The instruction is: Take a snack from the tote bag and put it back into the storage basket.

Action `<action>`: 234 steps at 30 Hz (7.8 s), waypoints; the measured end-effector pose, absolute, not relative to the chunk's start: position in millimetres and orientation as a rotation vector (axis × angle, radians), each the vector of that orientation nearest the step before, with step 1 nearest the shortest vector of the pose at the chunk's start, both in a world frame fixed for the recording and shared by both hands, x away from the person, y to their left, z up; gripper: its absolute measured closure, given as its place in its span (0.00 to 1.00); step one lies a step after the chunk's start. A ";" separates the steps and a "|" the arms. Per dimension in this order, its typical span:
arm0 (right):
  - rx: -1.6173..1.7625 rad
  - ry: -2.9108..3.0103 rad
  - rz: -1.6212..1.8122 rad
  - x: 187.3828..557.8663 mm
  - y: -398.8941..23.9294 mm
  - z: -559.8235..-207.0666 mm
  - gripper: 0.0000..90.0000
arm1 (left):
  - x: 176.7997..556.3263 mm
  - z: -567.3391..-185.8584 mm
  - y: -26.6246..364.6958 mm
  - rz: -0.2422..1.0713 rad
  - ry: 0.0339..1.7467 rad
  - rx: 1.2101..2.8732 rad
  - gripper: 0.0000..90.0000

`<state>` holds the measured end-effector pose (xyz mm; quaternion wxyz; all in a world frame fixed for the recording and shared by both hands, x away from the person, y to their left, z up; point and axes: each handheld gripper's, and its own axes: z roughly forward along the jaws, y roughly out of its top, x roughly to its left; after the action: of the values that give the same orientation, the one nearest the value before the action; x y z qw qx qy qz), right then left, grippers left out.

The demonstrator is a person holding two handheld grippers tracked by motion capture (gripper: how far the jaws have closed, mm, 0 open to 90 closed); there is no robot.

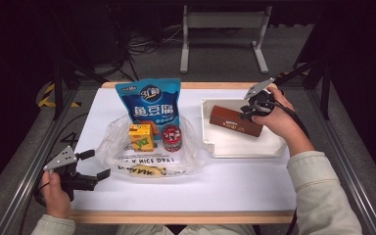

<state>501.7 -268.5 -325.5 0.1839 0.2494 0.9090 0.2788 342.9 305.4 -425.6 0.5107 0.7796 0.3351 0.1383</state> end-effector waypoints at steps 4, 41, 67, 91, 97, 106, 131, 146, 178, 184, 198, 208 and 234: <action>0.800 2.535 0.844 492.5 -269.5 -322.0 0.86 | 344.8 -425.6 304.7 0.338 0.793 1.885 0.01; 1.100 2.300 1.216 467.4 -285.9 -375.0 1.00 | 343.6 -424.7 304.9 0.338 0.784 1.881 0.01; 1.269 2.231 0.956 482.4 -286.5 -392.5 1.00 | 343.4 -424.5 305.5 0.342 0.780 1.878 0.01; 1.344 2.171 0.881 503.9 -291.5 -402.1 1.00 | 343.3 -424.5 305.9 0.339 0.788 1.874 0.01; 1.349 2.167 0.879 506.2 -293.4 -403.4 1.00 | 344.8 -424.7 305.7 0.340 0.779 1.877 0.01; 1.323 2.190 0.907 499.7 -290.5 -394.9 0.99 | 346.4 -424.6 305.3 0.336 0.781 1.872 0.01; 1.013 2.231 1.167 475.3 -242.3 -303.1 0.56 | 346.9 -423.0 304.6 0.323 0.771 1.863 0.01; 0.842 2.267 1.274 476.0 -205.3 -276.1 0.41 | 347.2 -422.9 305.3 0.326 0.771 1.861 0.01; 0.497 2.470 1.343 516.7 -125.2 -253.4 0.34 | 333.5 -422.3 314.8 0.343 0.776 1.859 0.01; 0.456 2.496 1.312 523.7 -109.5 -252.0 0.34 | 334.7 -422.5 314.9 0.341 0.779 1.855 0.01; 0.389 2.572 1.291 540.5 -76.5 -258.3 0.38 | 339.5 -421.8 314.4 0.332 0.765 1.846 0.01; 0.350 2.597 1.332 547.0 -63.9 -270.4 0.44 | 340.3 -422.0 313.9 0.328 0.768 1.841 0.01; 0.247 2.662 1.221 542.6 -53.2 -268.6 1.00 | 340.2 -421.3 314.6 0.329 0.766 1.837 0.01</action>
<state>542.6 -53.2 -268.6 0.1008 0.0836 0.9011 0.4134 340.2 314.6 -421.3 0.5330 0.7705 0.3213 0.1382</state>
